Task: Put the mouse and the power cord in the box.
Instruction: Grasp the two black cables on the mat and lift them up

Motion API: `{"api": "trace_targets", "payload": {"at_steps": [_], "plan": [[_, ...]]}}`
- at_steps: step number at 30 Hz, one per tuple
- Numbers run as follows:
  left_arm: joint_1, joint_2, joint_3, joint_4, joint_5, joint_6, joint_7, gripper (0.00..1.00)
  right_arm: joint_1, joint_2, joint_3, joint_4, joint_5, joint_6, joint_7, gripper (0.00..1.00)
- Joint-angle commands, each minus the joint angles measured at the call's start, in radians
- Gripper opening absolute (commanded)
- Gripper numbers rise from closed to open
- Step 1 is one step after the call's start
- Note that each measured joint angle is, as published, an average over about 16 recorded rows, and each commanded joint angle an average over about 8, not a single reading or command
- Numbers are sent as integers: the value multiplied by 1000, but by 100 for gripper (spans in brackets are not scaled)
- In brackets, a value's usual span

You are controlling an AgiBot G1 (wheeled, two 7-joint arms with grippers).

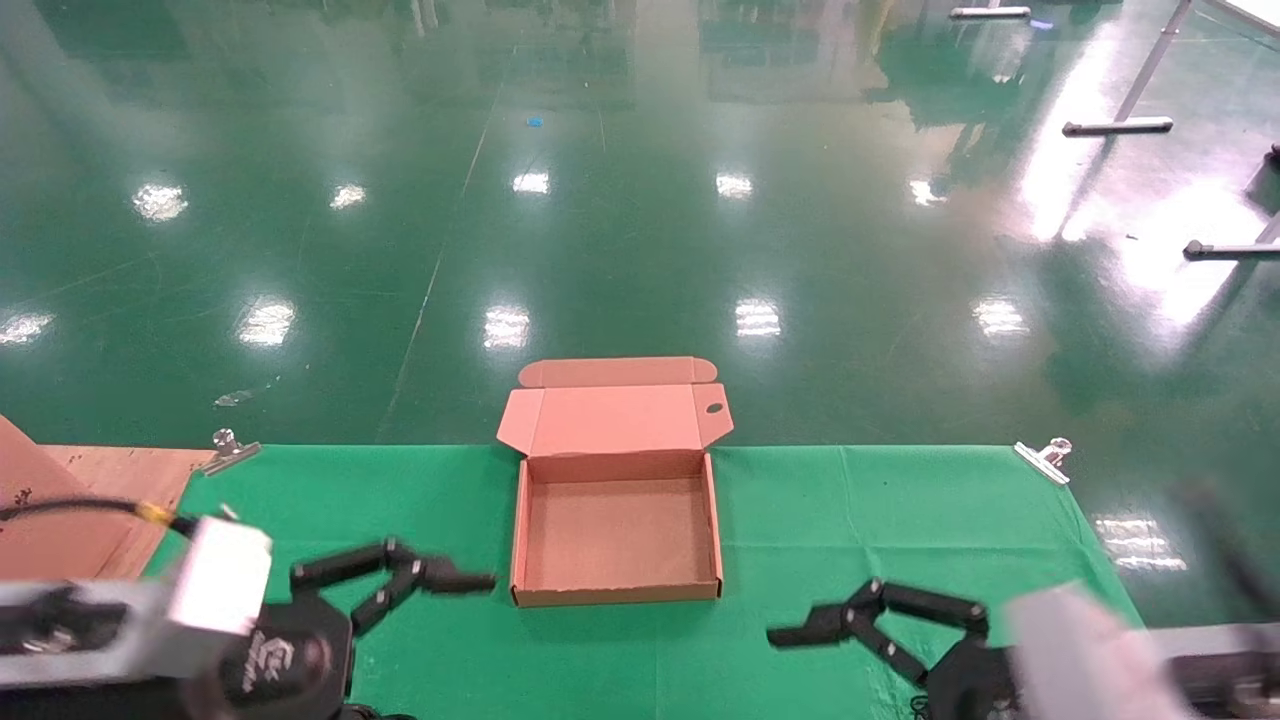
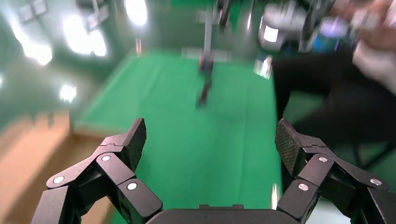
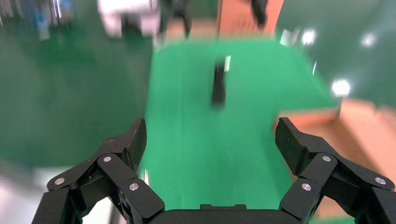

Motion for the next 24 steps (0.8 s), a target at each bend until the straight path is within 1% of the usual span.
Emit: {"api": "trace_targets", "payload": {"at_steps": [1, 7, 9, 12, 16, 20, 22, 24], "plan": [[-18, 3, 29, 32, 71, 8, 19, 100, 46, -6, -42, 3, -94, -11, -8, 100], [-110, 48, 110, 157, 265, 30, 121, 100, 171, -90, -208, 14, -432, -2, -28, 100], [-140, 70, 141, 206, 337, 27, 167, 100, 199, -122, -258, 15, -542, 8, -36, 100], [-184, 105, 190, 287, 452, 7, 234, 100, 222, -165, -314, -3, -673, 34, -53, 100], [-234, 159, 256, 396, 608, -60, 315, 100, 227, -214, -361, -70, -796, 93, -95, 100], [-266, 219, 312, 496, 743, -161, 375, 100, 224, -248, -389, -162, -878, 165, -162, 100], [-278, 246, 332, 540, 792, -205, 398, 100, 222, -261, -400, -212, -908, 201, -197, 100], [-289, 268, 342, 585, 817, -233, 416, 100, 221, -275, -406, -268, -926, 233, -231, 100]]}}
